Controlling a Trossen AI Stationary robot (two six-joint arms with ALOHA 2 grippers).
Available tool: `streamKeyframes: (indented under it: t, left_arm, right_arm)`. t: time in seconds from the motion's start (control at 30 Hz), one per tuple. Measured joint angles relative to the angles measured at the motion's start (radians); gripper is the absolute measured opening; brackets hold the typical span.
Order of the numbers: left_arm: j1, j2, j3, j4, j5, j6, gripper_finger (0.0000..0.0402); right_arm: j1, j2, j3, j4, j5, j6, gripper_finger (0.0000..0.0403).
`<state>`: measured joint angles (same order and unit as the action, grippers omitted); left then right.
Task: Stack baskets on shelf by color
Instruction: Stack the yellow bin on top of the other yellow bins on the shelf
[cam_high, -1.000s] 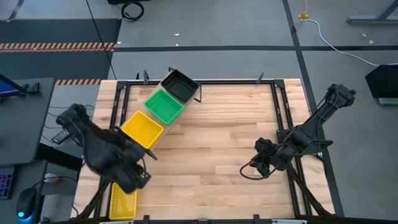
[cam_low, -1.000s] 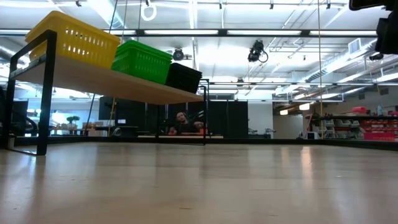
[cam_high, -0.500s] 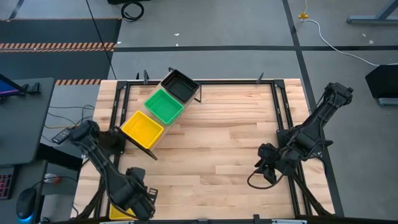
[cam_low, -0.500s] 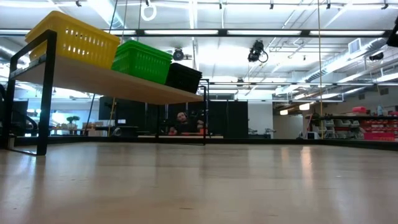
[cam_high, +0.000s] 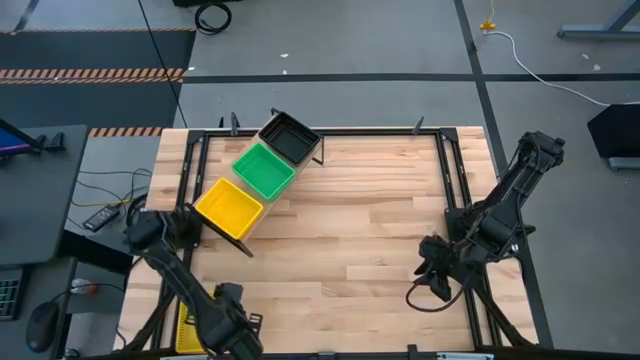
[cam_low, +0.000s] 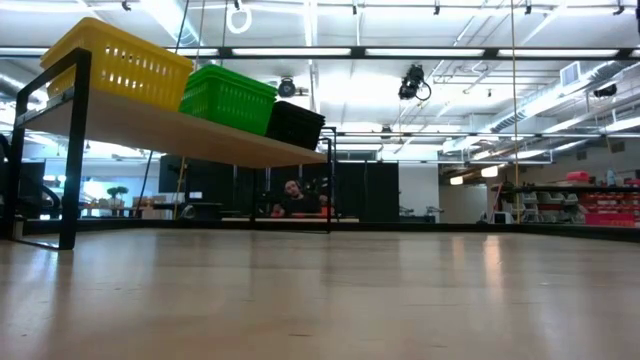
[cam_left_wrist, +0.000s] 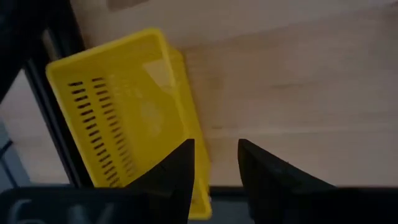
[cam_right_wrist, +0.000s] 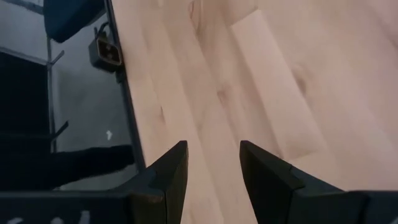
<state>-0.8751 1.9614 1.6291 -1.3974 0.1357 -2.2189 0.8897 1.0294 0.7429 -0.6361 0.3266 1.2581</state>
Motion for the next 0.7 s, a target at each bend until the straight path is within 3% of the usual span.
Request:
streamKeyframes:
  t: [0.2, 0.5, 0.7]
  left_arm:
    - [-0.041, 0.036, -0.009, -0.054, 0.051, -0.011, 0.0129]
    - [-0.042, 0.036, -0.138, 0.164, 0.064, -0.022, 0.0119]
    - [-0.037, 0.036, -0.183, 0.171, 0.062, -0.022, 0.012]
  right_arm:
    - [0.025, 0.0, 0.0, 0.016, -0.067, 0.029, 0.0152]
    - [0.044, 0.0, 0.0, 0.015, -0.11, 0.033, 0.0152]
    - [0.044, 0.0, 0.0, 0.015, -0.123, 0.036, 0.0152]
